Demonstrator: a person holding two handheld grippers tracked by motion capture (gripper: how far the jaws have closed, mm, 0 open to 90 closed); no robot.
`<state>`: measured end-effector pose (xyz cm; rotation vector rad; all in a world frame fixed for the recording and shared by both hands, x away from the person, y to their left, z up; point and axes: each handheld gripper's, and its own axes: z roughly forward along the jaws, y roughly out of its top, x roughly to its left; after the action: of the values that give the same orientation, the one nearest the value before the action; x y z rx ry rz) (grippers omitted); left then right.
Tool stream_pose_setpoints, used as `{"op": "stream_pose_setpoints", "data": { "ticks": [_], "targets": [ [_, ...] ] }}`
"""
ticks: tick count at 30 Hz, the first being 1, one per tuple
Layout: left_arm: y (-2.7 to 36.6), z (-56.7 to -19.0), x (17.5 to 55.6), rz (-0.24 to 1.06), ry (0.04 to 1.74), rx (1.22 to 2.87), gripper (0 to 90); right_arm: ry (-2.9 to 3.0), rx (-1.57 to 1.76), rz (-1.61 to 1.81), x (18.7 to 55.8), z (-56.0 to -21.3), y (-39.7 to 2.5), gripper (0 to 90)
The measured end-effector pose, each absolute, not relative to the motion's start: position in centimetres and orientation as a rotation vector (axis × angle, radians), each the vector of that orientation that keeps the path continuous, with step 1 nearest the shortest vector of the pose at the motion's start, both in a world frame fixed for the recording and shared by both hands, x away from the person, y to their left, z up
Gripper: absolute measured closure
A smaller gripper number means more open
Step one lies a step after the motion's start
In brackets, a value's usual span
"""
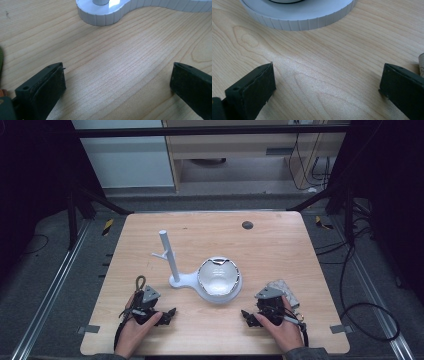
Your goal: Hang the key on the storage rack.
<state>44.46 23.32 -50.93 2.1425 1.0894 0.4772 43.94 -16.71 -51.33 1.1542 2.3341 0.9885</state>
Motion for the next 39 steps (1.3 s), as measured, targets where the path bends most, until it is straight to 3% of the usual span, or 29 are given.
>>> {"op": "stream_pose_setpoints", "data": {
  "ticks": [11, 28, 39],
  "targets": [
    [24.1, -50.1, 43.8, 0.483, 1.082, 2.118, 4.3, 2.333, 1.151, 0.986, 43.9, -51.3, -16.7, 0.3],
    [28.7, -46.5, 45.6, 0.476, 1.328, 2.238, 5.7, 2.339, 1.147, 0.990, 43.7, -51.3, -16.9, 0.4],
    [30.0, -46.0, 46.7, 0.444, 1.387, 2.274, 20.1, 2.340, 1.150, 0.987, 43.6, -51.3, -16.9, 0.3]
  ]
}}
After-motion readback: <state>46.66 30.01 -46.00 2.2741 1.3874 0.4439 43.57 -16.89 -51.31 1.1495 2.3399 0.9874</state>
